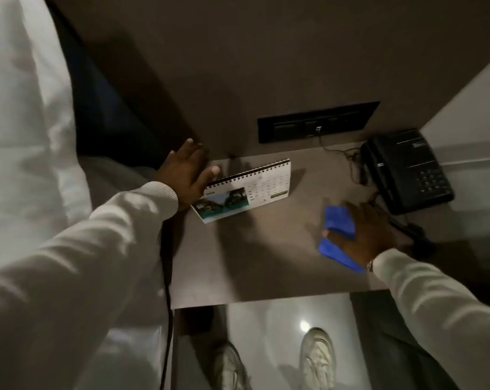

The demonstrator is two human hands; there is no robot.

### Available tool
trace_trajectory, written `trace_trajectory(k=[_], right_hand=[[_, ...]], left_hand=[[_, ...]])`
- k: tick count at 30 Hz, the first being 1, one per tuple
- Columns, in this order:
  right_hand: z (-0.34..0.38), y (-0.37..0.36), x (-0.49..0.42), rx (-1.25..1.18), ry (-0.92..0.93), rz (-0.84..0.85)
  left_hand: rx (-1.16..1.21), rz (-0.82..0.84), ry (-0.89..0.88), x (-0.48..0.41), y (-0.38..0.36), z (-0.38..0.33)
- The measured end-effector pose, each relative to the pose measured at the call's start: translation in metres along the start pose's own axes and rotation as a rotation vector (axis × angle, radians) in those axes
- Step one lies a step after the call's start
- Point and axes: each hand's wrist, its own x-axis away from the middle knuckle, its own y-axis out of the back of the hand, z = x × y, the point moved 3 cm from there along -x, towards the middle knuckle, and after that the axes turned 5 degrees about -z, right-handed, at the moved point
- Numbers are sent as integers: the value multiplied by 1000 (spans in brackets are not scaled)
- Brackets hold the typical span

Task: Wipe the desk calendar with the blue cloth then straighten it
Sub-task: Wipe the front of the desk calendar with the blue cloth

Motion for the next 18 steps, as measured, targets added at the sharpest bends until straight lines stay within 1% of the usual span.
trace_trajectory(k=[1, 3, 5, 9, 11, 13, 15, 18], right_hand=[[0, -14, -3, 4, -28, -27], [-2, -35, -9, 25, -62, -124], [-2, -54, -9, 23, -95, -190], [-4, -79, -11, 39, -193, -306], [-5, -86, -13, 70, -197, -327], [-8, -89, -14, 86, -191, -360], [-6, -89, -14, 100, -175, -417], [-6, -87, -14, 26, -115, -556]], left_hand=[[-1, -7, -21, -3, -5, 7], [-25, -7, -119, -10, -13, 18], [-39, 10, -248, -12, -17, 24], [15, 19, -510, -19, -22, 24], [-37, 32, -673, -20, -29, 21], [-119, 51, -797, -23, -35, 20], [-180, 72, -860, -28, -40, 22], [-234, 113, -907, -32, -45, 26]])
